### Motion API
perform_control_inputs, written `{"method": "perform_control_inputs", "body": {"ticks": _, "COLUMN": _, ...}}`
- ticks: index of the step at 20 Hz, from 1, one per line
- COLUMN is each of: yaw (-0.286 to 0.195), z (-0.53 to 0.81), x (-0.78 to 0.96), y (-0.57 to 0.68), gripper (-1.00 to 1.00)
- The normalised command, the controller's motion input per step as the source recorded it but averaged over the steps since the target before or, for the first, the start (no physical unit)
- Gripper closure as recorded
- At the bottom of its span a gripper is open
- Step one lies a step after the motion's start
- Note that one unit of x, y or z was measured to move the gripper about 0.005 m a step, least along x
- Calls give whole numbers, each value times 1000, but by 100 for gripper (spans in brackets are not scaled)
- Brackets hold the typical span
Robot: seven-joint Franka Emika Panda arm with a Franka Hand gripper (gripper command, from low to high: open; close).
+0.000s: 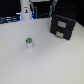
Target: Open the kcup holder, insert the kcup into the holder, and close the kcup holder
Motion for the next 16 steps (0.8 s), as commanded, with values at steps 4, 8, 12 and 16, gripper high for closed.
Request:
{"method": "perform_control_inputs", "body": {"ticks": 4, "yaw": -154, "z": 105, "x": -179, "y": 650, "gripper": -100}}
{"method": "perform_control_inputs", "body": {"ticks": 8, "yaw": -156, "z": 32, "x": -186, "y": 716, "gripper": -100}}
{"method": "perform_control_inputs", "body": {"ticks": 12, "yaw": -169, "z": 4, "x": -193, "y": 734, "gripper": -100}}
{"method": "perform_control_inputs", "body": {"ticks": 16, "yaw": -175, "z": -1, "x": -223, "y": 732, "gripper": -100}}
